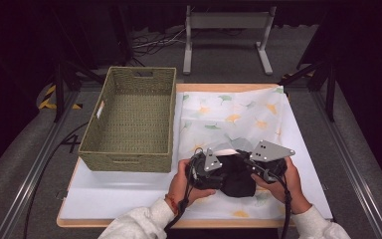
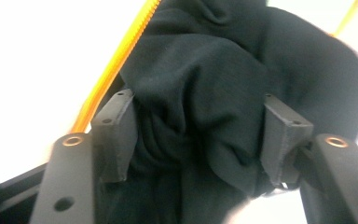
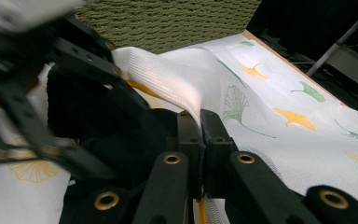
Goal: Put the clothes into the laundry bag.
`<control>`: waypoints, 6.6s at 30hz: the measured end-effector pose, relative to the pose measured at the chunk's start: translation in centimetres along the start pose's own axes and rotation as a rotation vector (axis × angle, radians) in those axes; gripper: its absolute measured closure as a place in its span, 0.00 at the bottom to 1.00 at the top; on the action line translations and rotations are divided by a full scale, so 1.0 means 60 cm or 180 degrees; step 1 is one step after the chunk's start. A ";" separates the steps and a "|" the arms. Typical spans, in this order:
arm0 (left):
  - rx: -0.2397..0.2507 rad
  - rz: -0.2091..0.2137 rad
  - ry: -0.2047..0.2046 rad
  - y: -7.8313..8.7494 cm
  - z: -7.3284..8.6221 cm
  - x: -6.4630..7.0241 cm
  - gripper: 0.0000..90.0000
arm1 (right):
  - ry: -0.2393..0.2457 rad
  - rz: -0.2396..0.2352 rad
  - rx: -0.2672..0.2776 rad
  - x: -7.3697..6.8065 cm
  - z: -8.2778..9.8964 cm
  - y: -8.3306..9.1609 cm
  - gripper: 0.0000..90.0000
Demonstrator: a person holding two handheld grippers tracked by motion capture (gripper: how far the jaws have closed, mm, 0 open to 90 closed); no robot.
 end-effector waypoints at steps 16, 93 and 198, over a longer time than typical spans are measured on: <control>-0.0088 0.0366 -0.0573 -0.002 0.012 0.051 0.74 | -0.0020 -0.0182 -0.0121 -0.016 0.015 0.006 0.98; -0.0354 -0.0159 -0.0128 -0.038 0.036 -0.027 0.82 | 0.0052 -0.0407 -0.0303 -0.064 0.051 -0.005 0.98; 0.0036 -0.0406 0.0418 -0.102 -0.011 -0.050 0.82 | -0.0179 -0.0237 -0.0412 -0.021 0.069 -0.010 0.98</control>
Point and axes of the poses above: each handheld gripper's, and its own axes: y roughly backward along the jaws, z roughly out of its underside, x roughly to its right, the point moved 3 cm from there along -y, roughly forward along the jaws, and after that the axes turned 14 degrees about z, right-handed, at the moved point
